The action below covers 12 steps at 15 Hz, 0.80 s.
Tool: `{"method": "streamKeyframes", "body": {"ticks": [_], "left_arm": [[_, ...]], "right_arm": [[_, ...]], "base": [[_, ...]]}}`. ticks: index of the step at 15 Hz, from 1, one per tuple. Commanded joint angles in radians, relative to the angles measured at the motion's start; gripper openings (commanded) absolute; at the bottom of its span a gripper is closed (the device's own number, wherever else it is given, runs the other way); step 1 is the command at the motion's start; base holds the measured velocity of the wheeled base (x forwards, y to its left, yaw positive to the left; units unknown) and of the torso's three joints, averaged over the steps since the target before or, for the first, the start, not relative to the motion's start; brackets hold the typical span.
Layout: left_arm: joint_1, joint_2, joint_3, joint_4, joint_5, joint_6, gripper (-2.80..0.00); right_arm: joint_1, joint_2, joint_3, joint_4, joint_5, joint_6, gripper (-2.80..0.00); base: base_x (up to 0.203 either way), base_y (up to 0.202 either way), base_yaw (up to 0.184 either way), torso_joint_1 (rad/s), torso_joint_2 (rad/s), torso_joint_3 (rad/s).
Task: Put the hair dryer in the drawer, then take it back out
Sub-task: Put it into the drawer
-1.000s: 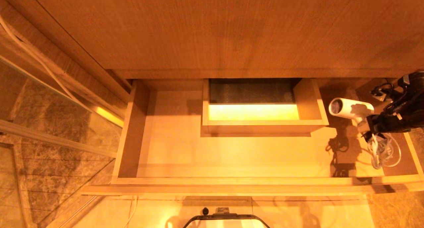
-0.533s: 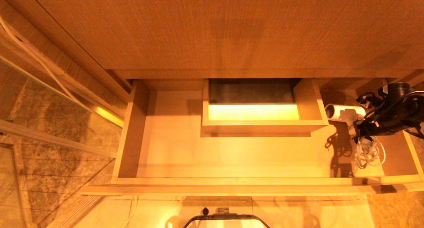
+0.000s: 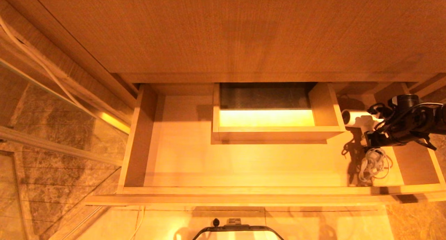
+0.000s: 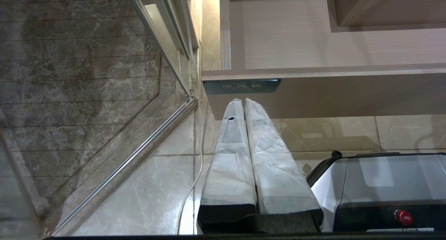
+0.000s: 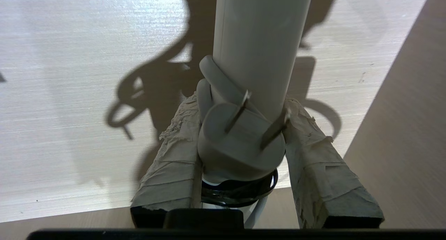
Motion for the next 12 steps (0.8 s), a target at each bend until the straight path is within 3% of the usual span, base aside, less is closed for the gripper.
{"method": "streamKeyframes", "body": {"ticks": [1,4,5,6,12], "left_arm": [[0.0,0.0,0.002,-0.001,0.0,0.0,-2.8],[0.0,0.0,0.002,0.0,0.0,0.0,-2.8],[0.0,0.0,0.002,-0.001,0.0,0.0,-2.8],[0.0,0.0,0.002,-0.001,0.0,0.0,-2.8],[0.0,0.0,0.002,-0.001,0.0,0.0,-2.8]], "right_arm": [[0.002,0.003,-0.004,0.001,0.0,-0.002,-2.8],[0.002,-0.002,-0.002,0.001,-0.003,-0.002,-2.8],[0.002,-0.004,0.005,0.006,-0.048,-0.005,-2.8],[0.002,-0.005,0.008,0.008,-0.063,-0.014,0.0],[0.002,-0.051,-0.005,0.012,-0.064,-0.025,0.0]], "base": [[0.0,0.0,0.0,0.0,0.0,0.0],[0.0,0.0,0.0,0.0,0.0,0.0],[0.0,0.0,0.0,0.0,0.0,0.0],[0.0,0.0,0.0,0.0,0.0,0.0],[0.0,0.0,0.0,0.0,0.0,0.0]]}}
